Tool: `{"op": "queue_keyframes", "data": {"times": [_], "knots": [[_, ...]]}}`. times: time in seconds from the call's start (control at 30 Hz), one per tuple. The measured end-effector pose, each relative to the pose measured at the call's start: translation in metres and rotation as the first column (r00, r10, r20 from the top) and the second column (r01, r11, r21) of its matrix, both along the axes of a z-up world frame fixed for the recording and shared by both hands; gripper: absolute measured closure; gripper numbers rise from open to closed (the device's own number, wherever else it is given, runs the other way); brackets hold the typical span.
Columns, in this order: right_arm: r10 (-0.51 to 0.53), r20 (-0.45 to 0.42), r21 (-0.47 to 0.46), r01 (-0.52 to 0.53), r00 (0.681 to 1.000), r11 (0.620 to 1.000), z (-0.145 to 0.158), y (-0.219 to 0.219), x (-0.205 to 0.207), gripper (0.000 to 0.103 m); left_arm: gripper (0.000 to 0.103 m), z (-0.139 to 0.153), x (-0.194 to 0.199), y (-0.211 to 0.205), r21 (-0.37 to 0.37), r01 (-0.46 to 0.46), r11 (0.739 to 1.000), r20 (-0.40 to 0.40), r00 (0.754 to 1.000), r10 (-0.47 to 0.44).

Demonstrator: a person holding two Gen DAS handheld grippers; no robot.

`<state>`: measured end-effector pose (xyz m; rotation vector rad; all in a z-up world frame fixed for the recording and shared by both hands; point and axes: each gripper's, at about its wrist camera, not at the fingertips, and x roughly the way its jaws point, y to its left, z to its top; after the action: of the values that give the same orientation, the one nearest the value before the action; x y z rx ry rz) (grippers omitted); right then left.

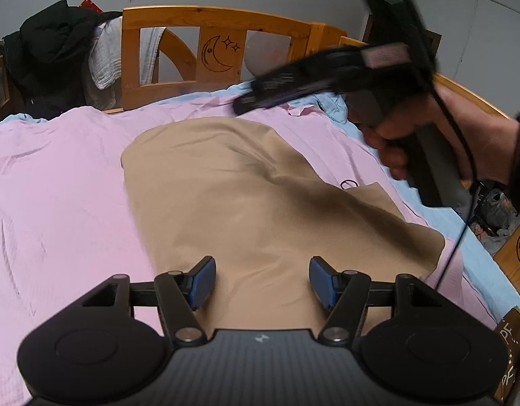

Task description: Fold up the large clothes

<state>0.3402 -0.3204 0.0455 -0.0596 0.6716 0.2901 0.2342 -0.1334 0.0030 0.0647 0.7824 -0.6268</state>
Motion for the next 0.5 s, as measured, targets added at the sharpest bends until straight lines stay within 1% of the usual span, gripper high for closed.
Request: {"op": "queue_keyframes", "data": {"times": [0.07,0.13,0.2,0.27,0.37,0.43,0.5], "knots": [[0.075,-0.035,-0.013,-0.076,0.997,0.997,-0.004,0.018,0.011,0.049,0.037,-0.003,0.001,0.0,0.008,0.007,1.0,-0.011,1.0,-0.006],[0.131,-0.077,-0.045,-0.135,0.988,0.99,-0.015,0.036,0.022,0.048,0.04,-0.009,0.002,-0.001,0.014,0.017,1.0,-0.024,1.0,-0.016],[0.168,-0.135,-0.1,-0.182,0.976,0.978,-0.031,0.052,0.032,0.048,0.04,-0.014,0.0,-0.001,0.024,0.019,1.0,-0.01,1.0,-0.019],[0.2,-0.138,-0.137,-0.219,0.97,0.966,-0.045,0.062,0.036,0.047,0.041,-0.017,0.0,-0.001,0.033,0.016,0.999,-0.004,1.0,-0.016],[0.193,-0.189,-0.12,-0.218,0.963,0.969,-0.06,0.065,0.05,0.046,0.041,-0.019,0.002,-0.002,0.048,0.014,0.999,-0.005,1.0,-0.014],[0.192,-0.196,-0.128,-0.219,0.962,0.967,-0.07,0.07,0.052,0.046,0.041,-0.021,0.004,-0.003,0.05,0.008,0.999,-0.008,1.0,-0.007],[0.185,-0.187,-0.128,-0.211,0.965,0.969,-0.073,0.071,0.053,0.046,0.041,-0.022,0.003,-0.003,0.059,0.019,0.998,-0.001,1.0,-0.019]]}}
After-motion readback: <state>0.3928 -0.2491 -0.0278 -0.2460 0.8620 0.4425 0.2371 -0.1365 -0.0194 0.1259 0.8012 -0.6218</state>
